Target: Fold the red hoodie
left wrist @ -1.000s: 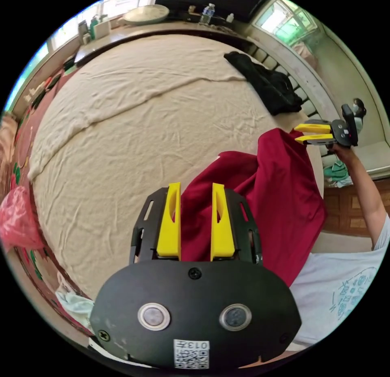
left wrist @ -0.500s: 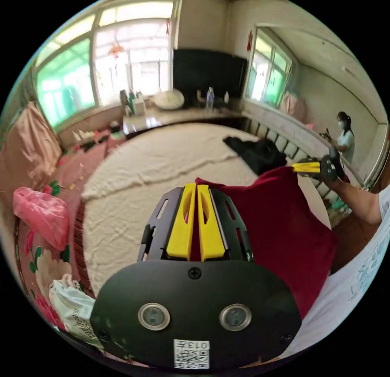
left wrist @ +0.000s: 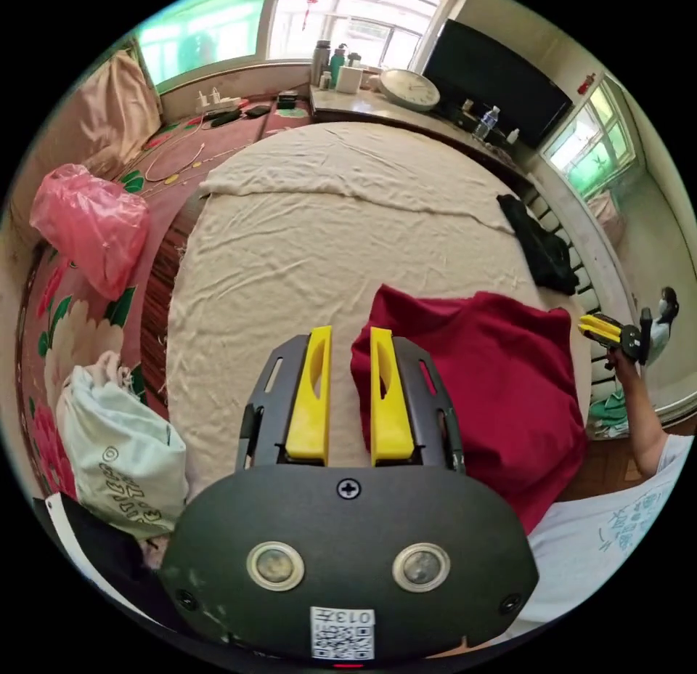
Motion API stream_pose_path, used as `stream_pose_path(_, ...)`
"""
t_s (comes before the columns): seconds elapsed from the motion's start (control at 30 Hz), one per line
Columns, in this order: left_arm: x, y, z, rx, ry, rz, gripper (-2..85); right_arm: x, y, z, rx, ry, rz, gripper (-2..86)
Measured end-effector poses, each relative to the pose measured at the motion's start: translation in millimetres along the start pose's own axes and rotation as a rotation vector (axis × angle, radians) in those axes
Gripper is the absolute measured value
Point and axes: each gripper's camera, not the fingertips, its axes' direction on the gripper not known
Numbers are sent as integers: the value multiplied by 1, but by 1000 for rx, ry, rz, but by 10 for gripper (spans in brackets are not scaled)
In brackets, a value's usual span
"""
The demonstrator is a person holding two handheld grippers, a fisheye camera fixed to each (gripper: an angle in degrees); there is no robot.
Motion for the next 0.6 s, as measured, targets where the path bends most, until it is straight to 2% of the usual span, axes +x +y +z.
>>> stream_pose_path(0.07, 9, -24, 12, -32, 2, 44, 108, 26, -14, 11, -21, -46, 35, 84)
stream_pose_path(0.2, 33, -72, 63, -231, 84, 117, 136, 50, -37, 49, -151, -216, 9, 104)
stream_pose_path(0.27, 47, -81, 83, -312, 14, 184, 114, 46, -46, 70, -248, -238, -67, 79)
stream_pose_path(0.3, 56, -82, 91, -348, -48, 229, 58, 44, -47, 73, -268, -237, -81, 69)
stream_pose_path(0.33, 63, -82, 92, -344, -74, 259, 26, 41, -48, 77, -286, -228, -106, 53)
stream_pose_path(0.4, 71, -78, 80, -270, -60, 316, 16, 39, -46, 71, -280, -202, -125, 43)
stream_pose_path(0.47, 77, -66, 55, -169, -28, 364, 10, 32, -33, 41, -179, -133, -154, 35)
stream_pose_path(0.53, 87, -30, 6, 21, 107, 493, 7, 24, -10, 9, -54, -97, -176, 33)
stream_pose_path(0.6, 95, 5, -21, 67, 193, 589, 6, 13, 22, -16, 35, -70, -200, 31)
